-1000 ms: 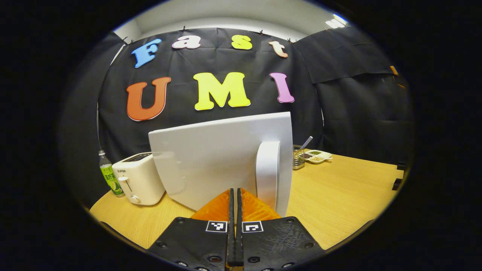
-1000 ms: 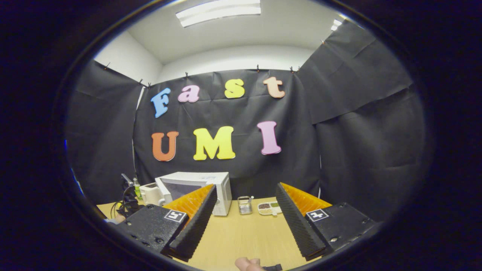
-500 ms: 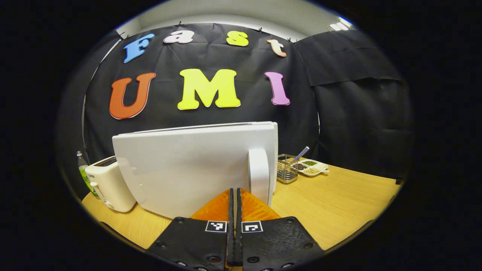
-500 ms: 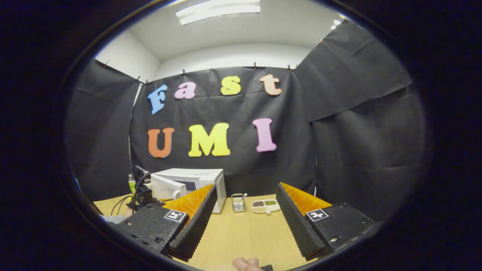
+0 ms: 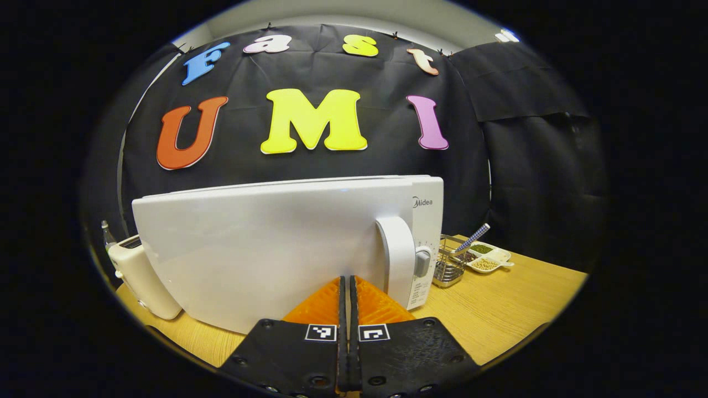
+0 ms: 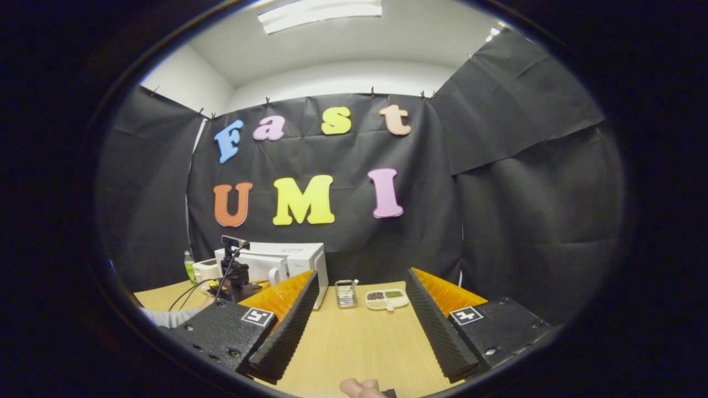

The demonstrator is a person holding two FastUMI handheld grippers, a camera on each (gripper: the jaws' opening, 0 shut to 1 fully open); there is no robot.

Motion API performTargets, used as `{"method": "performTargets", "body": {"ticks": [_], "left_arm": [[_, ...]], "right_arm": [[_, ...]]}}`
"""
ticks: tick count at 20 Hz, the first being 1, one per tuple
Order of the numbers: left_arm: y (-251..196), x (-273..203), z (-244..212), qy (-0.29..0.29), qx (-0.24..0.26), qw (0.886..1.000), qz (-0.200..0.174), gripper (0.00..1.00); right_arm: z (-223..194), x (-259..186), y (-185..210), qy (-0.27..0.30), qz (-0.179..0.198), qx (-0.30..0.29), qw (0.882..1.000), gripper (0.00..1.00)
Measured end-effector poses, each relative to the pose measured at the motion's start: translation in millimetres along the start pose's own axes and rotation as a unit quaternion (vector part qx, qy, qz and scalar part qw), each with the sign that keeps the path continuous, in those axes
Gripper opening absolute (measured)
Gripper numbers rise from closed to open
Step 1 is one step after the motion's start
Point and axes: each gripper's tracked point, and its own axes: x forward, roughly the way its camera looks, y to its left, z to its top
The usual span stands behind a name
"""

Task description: Open the microwave oven with the left hand, put the food in, and close the microwave oven.

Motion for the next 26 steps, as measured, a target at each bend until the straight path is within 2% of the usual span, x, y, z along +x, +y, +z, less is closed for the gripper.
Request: {"method": "performTargets", "body": {"ticks": [1, 2, 3, 4, 5, 6, 7, 9, 10, 11, 12, 15, 16, 17, 18, 19, 20, 21, 22, 24, 25, 26], "left_arm": [[0, 6, -2, 0.005, 0.007, 1.000, 0.004, 0.00], [0, 11, 0, 0.006, 0.015, 1.000, 0.010, 0.00], [2, 15, 1, 0.008, 0.021, 1.000, 0.019, 0.00], [1, 19, 2, 0.008, 0.022, 0.999, 0.023, 0.02], [1, 18, 2, 0.013, 0.028, 0.999, 0.027, 0.02], [1, 18, 3, 0.015, 0.034, 0.999, 0.029, 0.02], [1, 18, 3, 0.016, 0.038, 0.999, 0.029, 0.02], [2, 22, 4, 0.014, 0.041, 0.999, 0.027, 0.01], [10, 21, -1, 0.035, 0.042, 0.998, 0.044, 0.00], [8, 20, 3, 0.026, 0.035, 0.998, 0.044, 0.00], [8, 23, 4, 0.026, 0.026, 0.998, 0.043, 0.01], [11, 17, -4, 0.038, 0.021, 0.997, 0.058, 0.01], [12, 12, -3, 0.038, 0.019, 0.997, 0.064, 0.01], [14, 7, -1, 0.034, 0.018, 0.997, 0.069, 0.01], [15, 2, 2, 0.031, 0.014, 0.997, 0.075, 0.02], [16, -6, 4, 0.029, 0.008, 0.996, 0.081, 0.05], [18, -15, 7, 0.030, 0.004, 0.995, 0.090, 0.13], [25, -24, 11, 0.029, 0.006, 0.993, 0.111, 0.17], [33, -35, 14, 0.030, 0.014, 0.991, 0.132, 0.31], [38, -55, 21, 0.026, 0.031, 0.986, 0.159, 0.81], [39, -66, 27, 0.020, 0.040, 0.984, 0.169, 0.86], [36, -78, 33, 0.017, 0.046, 0.984, 0.172, 0.87]], "right_arm": [[-2, 0, 1, 0.000, 0.000, -0.004, 1.000, 1.00], [-5, 0, 3, 0.003, 0.005, -0.007, 1.000, 0.91], [-8, 2, 5, 0.006, 0.009, -0.009, 1.000, 1.00], [-9, 2, 7, 0.009, 0.011, -0.009, 1.000, 0.92], [-9, 4, 6, 0.010, 0.012, -0.008, 1.000, 1.00], [-10, 6, 7, 0.011, 0.012, -0.006, 1.000, 1.00], [-12, 7, 9, 0.013, 0.014, -0.001, 1.000, 0.91], [-16, 8, 14, 0.020, 0.019, 0.007, 1.000, 0.92], [-19, 9, 15, 0.025, 0.020, 0.011, 0.999, 1.00], [-19, 9, 15, 0.027, 0.020, 0.013, 0.999, 0.91], [-19, 8, 16, 0.027, 0.020, 0.015, 0.999, 1.00], [-19, 9, 18, 0.027, 0.017, 0.012, 0.999, 1.00], [-20, 10, 20, 0.029, 0.017, 0.010, 0.999, 0.91], [-21, 10, 21, 0.032, 0.018, 0.009, 0.999, 0.92], [-23, 10, 24, 0.035, 0.020, 0.008, 0.999, 1.00], [-25, 10, 26, 0.038, 0.021, 0.008, 0.999, 0.92], [-26, 11, 28, 0.041, 0.022, 0.007, 0.999, 1.00], [-28, 12, 30, 0.044, 0.022, 0.006, 0.999, 1.00], [-30, 12, 32, 0.047, 0.022, 0.006, 0.999, 1.00], [-32, 11, 40, 0.052, 0.027, 0.005, 0.998, 1.00], [-32, 12, 43, 0.053, 0.029, 0.002, 0.998, 1.00], [-32, 11, 47, 0.052, 0.030, -0.002, 0.998, 0.92]]}}
